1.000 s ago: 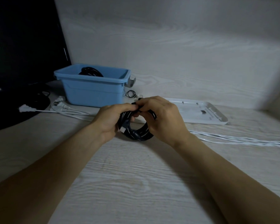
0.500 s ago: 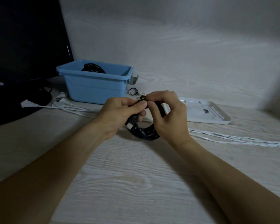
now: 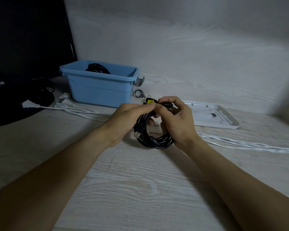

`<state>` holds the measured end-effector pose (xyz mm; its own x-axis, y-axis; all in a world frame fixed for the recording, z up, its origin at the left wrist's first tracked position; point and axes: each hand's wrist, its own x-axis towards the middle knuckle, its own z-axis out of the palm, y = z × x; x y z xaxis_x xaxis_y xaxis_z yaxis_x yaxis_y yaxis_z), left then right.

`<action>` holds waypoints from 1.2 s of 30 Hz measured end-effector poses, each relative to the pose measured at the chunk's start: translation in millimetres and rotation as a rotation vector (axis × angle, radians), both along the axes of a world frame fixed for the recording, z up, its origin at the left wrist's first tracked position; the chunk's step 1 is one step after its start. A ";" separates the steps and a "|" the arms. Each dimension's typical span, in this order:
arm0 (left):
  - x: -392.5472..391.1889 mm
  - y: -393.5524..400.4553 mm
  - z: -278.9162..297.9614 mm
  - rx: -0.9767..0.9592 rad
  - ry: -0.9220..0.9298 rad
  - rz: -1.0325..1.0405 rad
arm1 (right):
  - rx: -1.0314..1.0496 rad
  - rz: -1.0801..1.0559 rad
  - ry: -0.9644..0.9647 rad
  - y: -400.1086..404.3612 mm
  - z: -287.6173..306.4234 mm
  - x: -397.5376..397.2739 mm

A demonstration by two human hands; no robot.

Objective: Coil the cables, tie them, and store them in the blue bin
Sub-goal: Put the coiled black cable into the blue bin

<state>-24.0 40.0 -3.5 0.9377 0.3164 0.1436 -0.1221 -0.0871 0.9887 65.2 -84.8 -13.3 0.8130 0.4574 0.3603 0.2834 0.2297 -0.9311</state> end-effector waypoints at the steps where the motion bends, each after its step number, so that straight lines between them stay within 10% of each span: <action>1: 0.1 -2.6 0.1 0.016 0.023 -0.029 | -0.006 0.018 -0.009 0.5 -0.2 0.9; 6: 0.5 -5.8 -4.2 0.192 0.025 -0.062 | -0.012 0.181 0.131 -0.1 3.3 -0.7; 13: 3.4 -3.6 -13.3 -0.096 0.051 -0.149 | -0.062 0.197 0.211 -1.1 -2.7 6.0; 27: 24.4 26.8 19.2 -0.627 -0.197 0.221 | -0.175 -0.288 -0.286 -7.1 -27.1 30.5; 36: 77.4 79.9 93.8 0.413 -0.351 0.775 | -0.105 -0.312 -0.225 -9.4 -25.8 29.6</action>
